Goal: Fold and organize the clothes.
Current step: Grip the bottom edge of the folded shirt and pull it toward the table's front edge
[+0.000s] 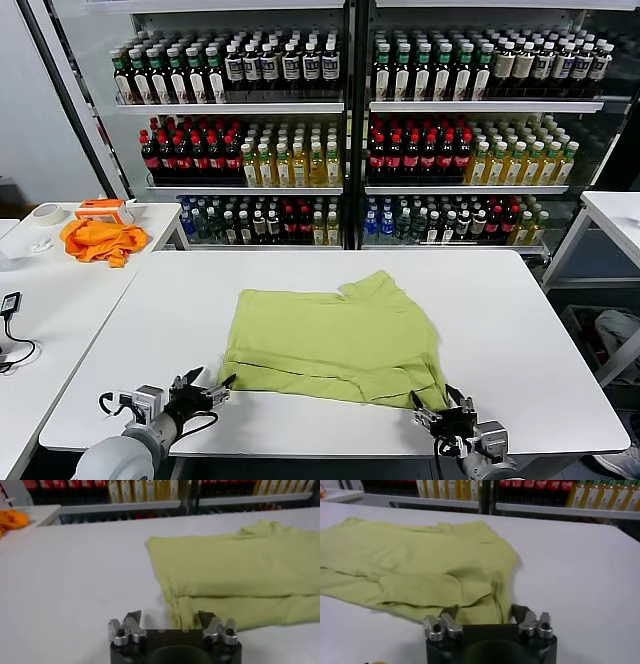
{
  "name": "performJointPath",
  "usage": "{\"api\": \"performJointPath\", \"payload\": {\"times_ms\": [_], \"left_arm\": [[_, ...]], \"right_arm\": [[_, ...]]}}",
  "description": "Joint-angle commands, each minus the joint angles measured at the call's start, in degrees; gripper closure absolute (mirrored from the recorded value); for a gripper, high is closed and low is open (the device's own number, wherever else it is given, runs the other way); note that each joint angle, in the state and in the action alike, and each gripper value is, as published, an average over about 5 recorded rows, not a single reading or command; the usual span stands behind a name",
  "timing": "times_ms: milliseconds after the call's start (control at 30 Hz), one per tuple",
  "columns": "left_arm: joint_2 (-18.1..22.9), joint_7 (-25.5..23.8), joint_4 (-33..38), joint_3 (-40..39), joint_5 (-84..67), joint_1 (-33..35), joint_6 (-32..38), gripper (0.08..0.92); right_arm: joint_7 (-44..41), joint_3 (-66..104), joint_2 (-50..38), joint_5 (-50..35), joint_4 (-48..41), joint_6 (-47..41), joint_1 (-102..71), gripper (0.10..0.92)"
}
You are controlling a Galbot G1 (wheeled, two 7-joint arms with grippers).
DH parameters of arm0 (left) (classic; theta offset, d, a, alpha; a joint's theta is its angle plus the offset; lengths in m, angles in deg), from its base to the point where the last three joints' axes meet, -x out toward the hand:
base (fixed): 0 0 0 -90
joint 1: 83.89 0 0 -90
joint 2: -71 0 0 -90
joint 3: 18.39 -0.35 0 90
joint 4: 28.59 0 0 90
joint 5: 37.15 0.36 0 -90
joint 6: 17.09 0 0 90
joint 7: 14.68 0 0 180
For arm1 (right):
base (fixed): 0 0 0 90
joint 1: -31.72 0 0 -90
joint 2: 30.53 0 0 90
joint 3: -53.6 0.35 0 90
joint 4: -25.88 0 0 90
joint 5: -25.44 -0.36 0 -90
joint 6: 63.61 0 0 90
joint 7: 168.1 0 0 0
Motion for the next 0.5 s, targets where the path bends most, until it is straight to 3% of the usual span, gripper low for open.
{"api": "performJointPath", "payload": {"times_ms": [33,300,500], "left_arm": [[0.25,2.96,0.31,-1.85,0.57,0.36,-2.78,0.389],[0.85,2.34,-1.03,-2.73,0.27,-0.72,-2.65,0.631],[0.15,1.87,1.91,-1.53,0.19,1.81,-2.72,0.805]], "right_arm": [[0.54,-0.41,0.13,-1.37,-0.57,-0.49,-0.04,0.517],[0.42,-0.41,0.01,-1.43,-0.67,-0.51,0.15,0.751],[-0.20,0.25,-1.09,-0.95,0.49,-0.44,-0.32,0.895]]}}
